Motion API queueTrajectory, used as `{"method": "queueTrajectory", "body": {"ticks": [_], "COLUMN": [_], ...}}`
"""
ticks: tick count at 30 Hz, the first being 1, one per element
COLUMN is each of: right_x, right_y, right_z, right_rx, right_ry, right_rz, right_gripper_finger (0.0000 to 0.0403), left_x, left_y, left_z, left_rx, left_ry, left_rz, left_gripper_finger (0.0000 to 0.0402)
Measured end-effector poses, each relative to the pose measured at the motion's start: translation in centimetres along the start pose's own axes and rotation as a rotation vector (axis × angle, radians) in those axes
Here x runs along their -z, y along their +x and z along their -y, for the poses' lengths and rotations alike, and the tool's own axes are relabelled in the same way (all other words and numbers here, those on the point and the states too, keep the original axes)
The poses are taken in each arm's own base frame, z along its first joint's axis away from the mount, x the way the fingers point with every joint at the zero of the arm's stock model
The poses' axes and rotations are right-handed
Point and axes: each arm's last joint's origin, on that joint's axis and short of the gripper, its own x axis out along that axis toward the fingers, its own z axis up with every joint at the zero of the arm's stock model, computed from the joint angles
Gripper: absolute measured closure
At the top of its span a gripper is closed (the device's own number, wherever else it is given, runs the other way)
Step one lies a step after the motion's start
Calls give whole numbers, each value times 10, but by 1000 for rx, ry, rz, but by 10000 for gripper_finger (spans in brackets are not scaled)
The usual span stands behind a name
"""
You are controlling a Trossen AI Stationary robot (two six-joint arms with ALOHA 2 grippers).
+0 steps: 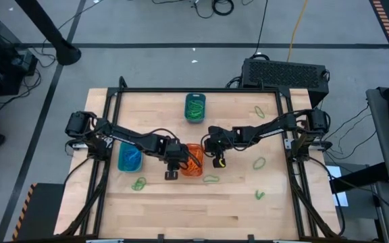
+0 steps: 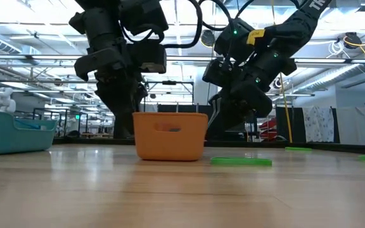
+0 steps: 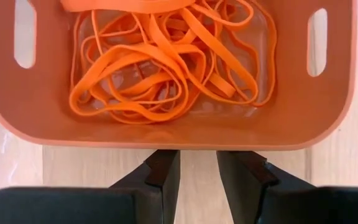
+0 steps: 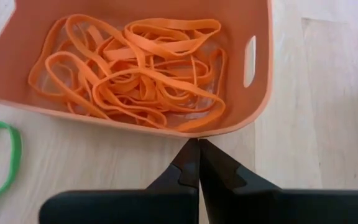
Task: Sort rubber bands into baskets
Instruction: Adjust the orange bin on the table, then put the green rubber band into the blue bin
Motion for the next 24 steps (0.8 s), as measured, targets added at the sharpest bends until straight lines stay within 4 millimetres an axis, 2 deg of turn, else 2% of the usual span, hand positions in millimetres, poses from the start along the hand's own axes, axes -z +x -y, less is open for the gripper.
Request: {"method": "queueTrajectory", "body": {"ticks": [5,10,17,21,24], "right_x": [1,2,-8,-16,-21], "right_y": [0,-7,-44,-69,-90], "right_z": [0,-1,-10,-29,-47], "right_rx": [-1,-8,-24,-68,-109], "right_ry": [0,-6,8,-1,-41], "right_rz": [-6,-46,-53,-27,0], "right_gripper_finger": [403,403,403,403,403], "left_x": [1,7,-4,-2,-5], "left_y": [0,-12,-38,-57,-75], "left_z": [0,-2,6,21,34], "left_rx": [-2,-60,-57,0,23], "left_ry": [0,7,19,12,24], "left_rz": [-15,-179,-226,-241,-161], "left_gripper_finger": [290,290,290,290,290]}}
